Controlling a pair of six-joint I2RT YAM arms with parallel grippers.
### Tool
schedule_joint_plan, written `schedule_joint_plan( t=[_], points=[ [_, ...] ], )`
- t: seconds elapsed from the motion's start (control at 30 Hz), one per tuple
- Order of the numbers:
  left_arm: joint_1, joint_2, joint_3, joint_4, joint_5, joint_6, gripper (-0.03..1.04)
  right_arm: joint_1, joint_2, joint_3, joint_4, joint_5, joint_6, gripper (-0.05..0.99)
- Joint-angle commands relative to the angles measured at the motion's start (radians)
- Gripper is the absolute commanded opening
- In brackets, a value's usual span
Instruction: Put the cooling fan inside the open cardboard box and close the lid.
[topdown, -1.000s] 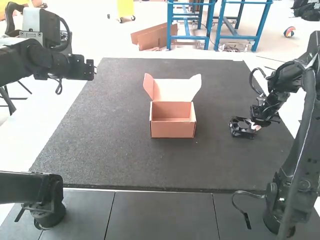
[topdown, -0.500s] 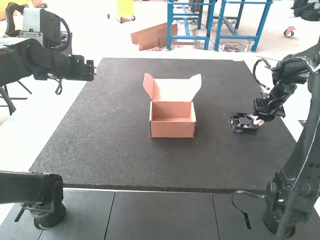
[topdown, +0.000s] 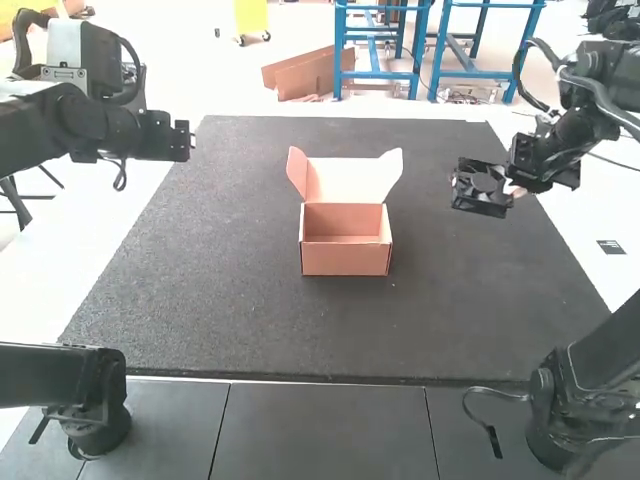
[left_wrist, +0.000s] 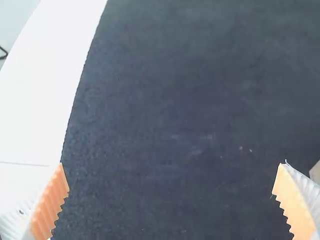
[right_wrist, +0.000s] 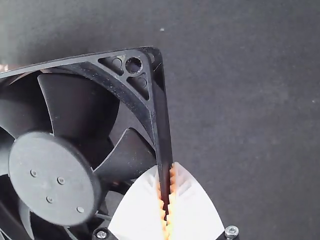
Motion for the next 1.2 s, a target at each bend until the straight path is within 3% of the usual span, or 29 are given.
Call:
schedule_joint_plan(
  t=[0.0, 0.23, 0.47, 0.87, 1.17],
  points=[
    [-0.008, -0.002, -0.019, 0.015, 0.016, 0.019, 0.97, 0.107, -0.036, 0.043, -0.024, -0.029, 0.145, -0.01],
    [-0.008, -0.004, -0.043, 0.021, 0.020, 0.039, 0.97, 0.375, -0.014, 0.113, -0.043, -0.003, 0.271, -0.01],
    [-0.008, -0.007, -0.051, 0.023, 0.020, 0.045, 0.97, 0.529, 0.098, 0.195, -0.061, 0.015, 0.294, -0.01],
    [-0.008, -0.027, -0.053, 0.016, 0.016, 0.042, 0.97, 0.579, 0.329, 0.377, -0.020, 0.021, 0.353, -0.01],
    [-0.008, -0.039, -0.053, 0.009, 0.015, 0.039, 0.97, 0.581, 0.417, 0.365, 0.068, 0.078, 0.360, -0.01]
  ],
)
